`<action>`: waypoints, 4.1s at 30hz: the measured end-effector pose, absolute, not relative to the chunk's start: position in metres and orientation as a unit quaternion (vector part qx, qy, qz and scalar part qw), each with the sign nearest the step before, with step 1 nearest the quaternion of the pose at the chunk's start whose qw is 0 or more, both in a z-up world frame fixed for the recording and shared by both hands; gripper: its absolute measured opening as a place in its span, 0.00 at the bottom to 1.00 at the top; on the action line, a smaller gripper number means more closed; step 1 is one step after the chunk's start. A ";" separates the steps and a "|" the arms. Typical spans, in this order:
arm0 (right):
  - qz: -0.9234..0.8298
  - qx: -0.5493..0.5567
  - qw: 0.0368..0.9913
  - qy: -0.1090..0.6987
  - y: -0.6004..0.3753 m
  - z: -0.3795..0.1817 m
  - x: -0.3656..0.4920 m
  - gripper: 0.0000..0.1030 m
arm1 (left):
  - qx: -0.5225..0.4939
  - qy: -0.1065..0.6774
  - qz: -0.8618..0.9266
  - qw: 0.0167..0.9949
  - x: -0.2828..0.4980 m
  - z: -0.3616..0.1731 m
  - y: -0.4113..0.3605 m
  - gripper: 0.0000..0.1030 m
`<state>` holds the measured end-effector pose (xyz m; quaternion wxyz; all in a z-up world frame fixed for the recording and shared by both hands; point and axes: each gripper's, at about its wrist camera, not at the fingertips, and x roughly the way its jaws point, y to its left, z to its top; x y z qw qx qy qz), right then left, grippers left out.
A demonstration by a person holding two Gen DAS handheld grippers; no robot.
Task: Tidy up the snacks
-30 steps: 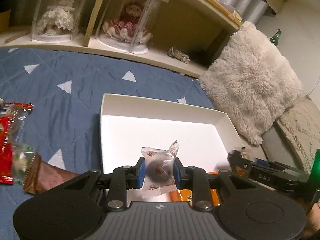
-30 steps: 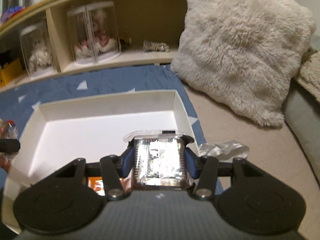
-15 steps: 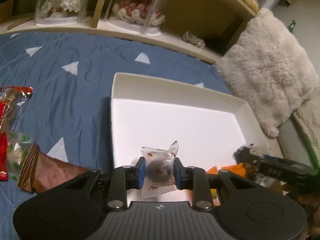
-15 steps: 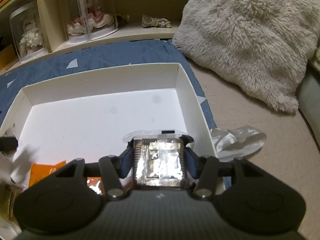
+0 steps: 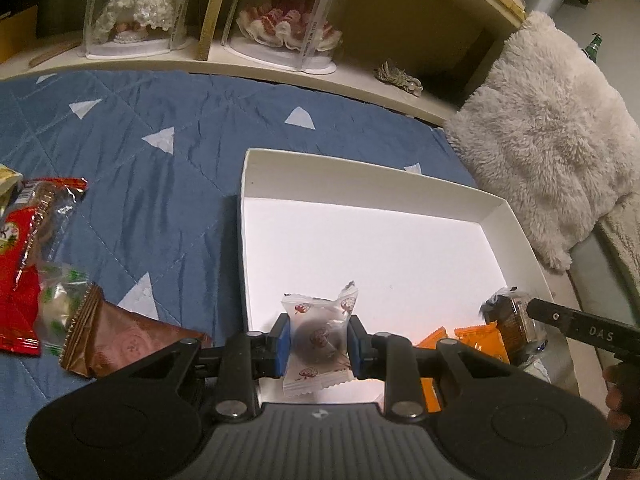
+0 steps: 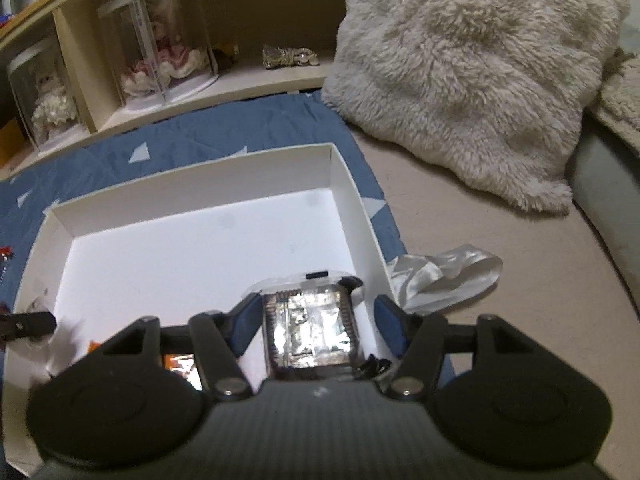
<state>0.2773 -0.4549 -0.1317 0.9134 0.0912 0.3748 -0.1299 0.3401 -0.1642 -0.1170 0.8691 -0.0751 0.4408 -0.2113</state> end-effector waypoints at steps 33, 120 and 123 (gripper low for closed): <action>-0.127 0.117 0.916 0.361 -0.434 -0.107 0.237 0.68 | -0.059 0.451 -0.216 0.864 0.324 -0.101 -0.166 0.60; 0.237 -0.352 0.855 0.298 -0.131 -0.128 0.289 0.76 | -0.140 0.388 -0.122 0.903 0.365 -0.100 0.024 0.76; 0.249 -0.391 0.827 0.318 -0.122 -0.139 0.304 0.73 | -0.146 0.417 -0.127 0.888 0.370 -0.118 0.026 0.68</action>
